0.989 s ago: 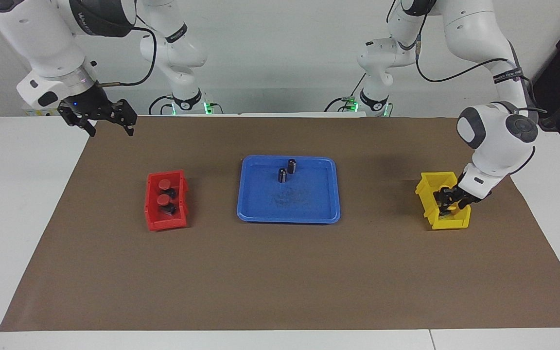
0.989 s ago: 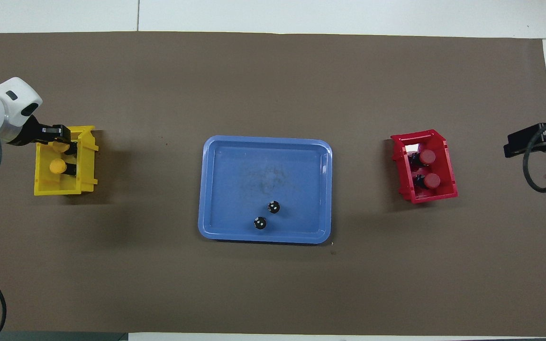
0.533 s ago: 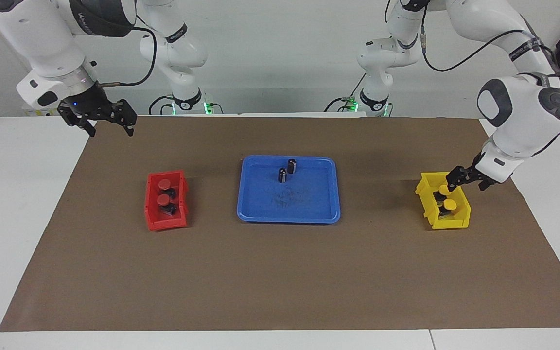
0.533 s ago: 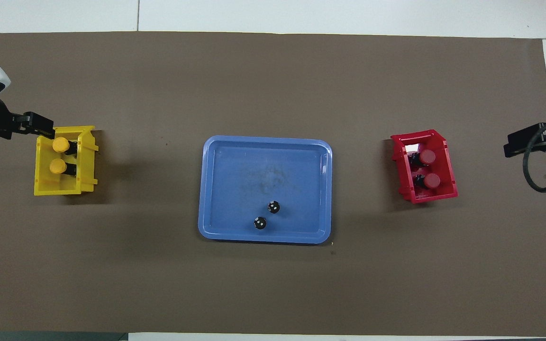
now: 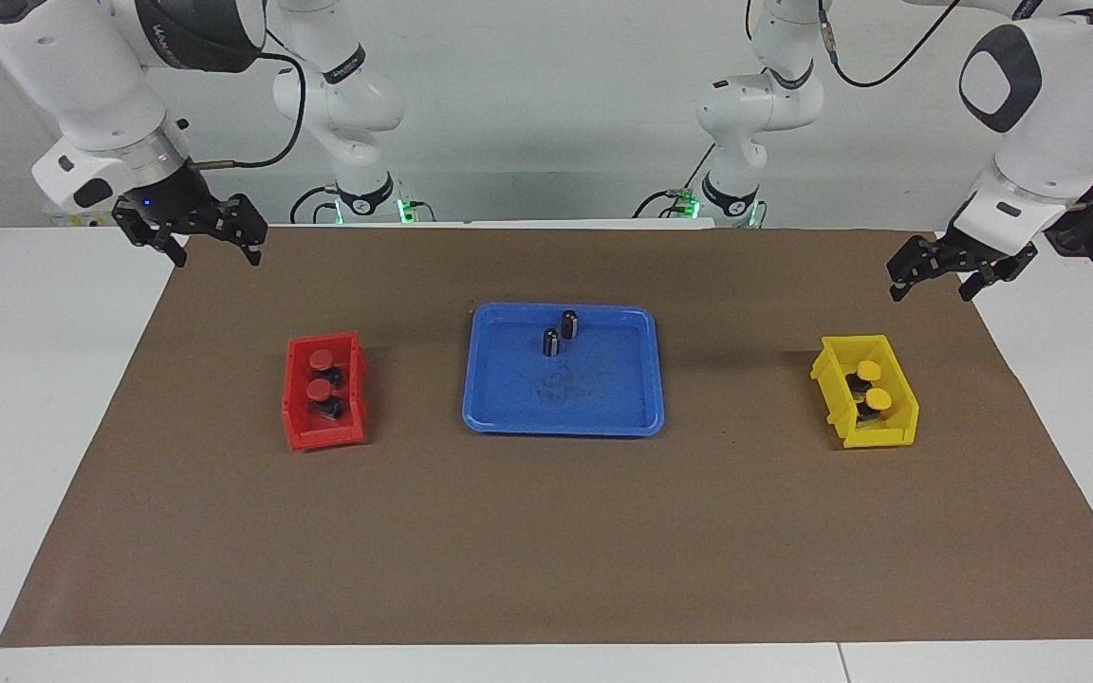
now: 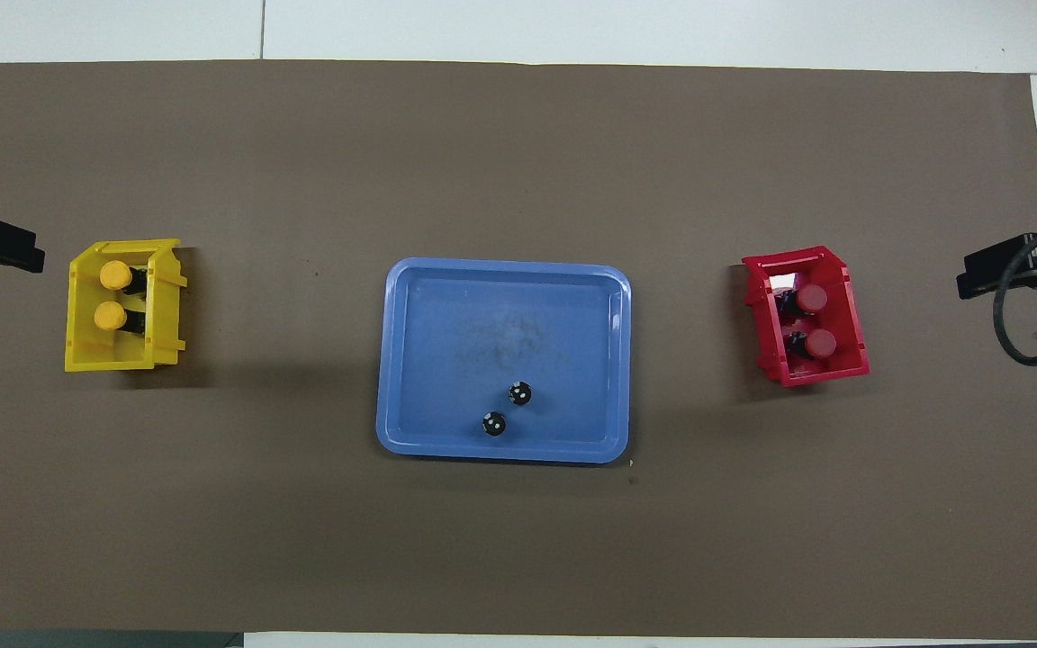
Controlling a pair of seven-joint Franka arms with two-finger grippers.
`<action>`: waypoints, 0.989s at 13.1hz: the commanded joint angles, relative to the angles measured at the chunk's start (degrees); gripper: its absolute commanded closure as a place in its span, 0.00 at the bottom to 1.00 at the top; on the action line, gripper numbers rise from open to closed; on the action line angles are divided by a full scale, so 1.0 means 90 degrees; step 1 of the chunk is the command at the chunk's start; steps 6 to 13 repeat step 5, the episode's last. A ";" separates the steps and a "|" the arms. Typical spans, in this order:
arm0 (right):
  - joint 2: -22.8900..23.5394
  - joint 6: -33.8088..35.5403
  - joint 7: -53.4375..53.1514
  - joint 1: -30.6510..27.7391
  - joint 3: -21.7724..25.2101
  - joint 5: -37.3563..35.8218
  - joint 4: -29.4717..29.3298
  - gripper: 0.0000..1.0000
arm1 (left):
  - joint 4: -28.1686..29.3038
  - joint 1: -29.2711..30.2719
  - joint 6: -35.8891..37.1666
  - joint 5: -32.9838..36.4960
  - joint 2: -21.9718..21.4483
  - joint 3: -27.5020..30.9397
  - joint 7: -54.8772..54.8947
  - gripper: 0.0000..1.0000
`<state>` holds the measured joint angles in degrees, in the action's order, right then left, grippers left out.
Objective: Sort red and yellow buttons by color
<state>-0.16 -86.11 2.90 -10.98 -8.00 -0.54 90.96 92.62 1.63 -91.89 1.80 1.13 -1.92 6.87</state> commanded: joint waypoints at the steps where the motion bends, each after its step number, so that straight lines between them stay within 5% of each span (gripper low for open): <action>1: -0.0011 -0.0080 0.0127 -0.0099 -0.0058 0.0031 0.0030 0.01 | -0.0454 -0.0054 0.0579 -0.0025 -0.0076 0.0008 0.0077 0.00; 13: -0.0011 -0.0080 0.0127 -0.0099 -0.0058 0.0031 0.0030 0.01 | -0.0613 -0.0132 0.0766 -0.0044 -0.0086 -0.0070 0.0048 0.00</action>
